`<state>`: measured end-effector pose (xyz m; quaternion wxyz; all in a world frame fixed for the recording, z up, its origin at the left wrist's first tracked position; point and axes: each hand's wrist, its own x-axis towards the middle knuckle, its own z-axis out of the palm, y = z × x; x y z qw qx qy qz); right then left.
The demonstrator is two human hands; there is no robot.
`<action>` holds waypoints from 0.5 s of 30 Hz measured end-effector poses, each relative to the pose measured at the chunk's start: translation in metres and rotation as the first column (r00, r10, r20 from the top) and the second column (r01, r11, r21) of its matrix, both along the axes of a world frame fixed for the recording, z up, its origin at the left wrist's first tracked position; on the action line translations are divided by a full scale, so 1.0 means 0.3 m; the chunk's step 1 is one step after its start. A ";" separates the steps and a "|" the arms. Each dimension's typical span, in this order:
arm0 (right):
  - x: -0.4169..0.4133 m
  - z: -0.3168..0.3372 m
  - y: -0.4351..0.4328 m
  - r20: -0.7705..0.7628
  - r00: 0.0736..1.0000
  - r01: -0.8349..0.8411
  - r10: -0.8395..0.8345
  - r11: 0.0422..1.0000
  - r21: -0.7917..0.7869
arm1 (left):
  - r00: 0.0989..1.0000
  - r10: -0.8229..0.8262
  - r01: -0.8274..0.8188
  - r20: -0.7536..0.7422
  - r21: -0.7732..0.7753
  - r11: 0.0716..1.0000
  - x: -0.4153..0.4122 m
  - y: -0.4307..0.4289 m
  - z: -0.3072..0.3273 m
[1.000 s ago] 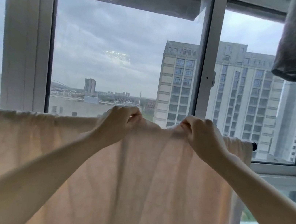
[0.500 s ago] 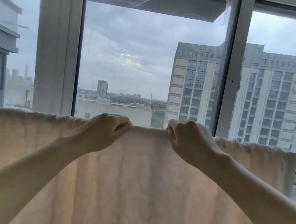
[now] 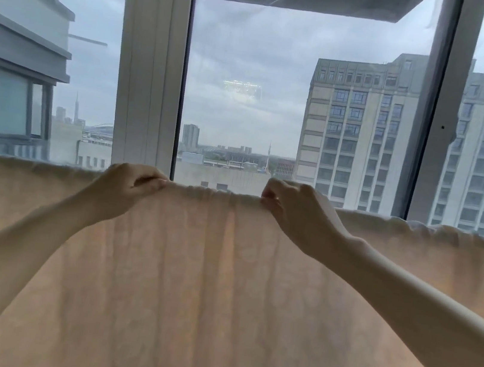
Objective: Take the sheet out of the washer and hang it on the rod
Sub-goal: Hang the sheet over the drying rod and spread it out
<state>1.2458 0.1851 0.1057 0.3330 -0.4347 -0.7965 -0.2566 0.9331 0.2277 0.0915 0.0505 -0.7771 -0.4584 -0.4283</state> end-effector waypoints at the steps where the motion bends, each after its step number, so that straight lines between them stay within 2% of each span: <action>1: -0.011 0.002 0.004 -0.010 1.000 0.009 -0.009 1.000 0.001 | 1.000 0.006 -0.007 0.019 0.020 1.000 -0.017 0.002 -0.001; 5: -0.018 0.014 0.019 0.013 0.997 0.081 -0.081 0.997 0.019 | 0.997 0.065 -0.069 0.031 0.118 0.991 -0.036 0.023 -0.002; 9: 0.070 0.072 0.048 -0.119 0.962 0.248 -0.246 0.969 0.000 | 0.982 0.176 -0.186 0.067 0.191 0.964 -0.091 0.059 0.027; 12: 0.092 0.046 0.035 -0.055 0.951 0.300 -0.304 0.951 -0.071 | 0.987 0.144 -0.151 0.072 0.099 0.984 -0.126 0.061 0.012; 15: 0.039 0.004 0.004 -0.069 0.983 0.161 -0.168 0.982 -0.095 | 0.995 0.094 -0.094 -0.023 -0.003 0.996 -0.144 0.047 -0.031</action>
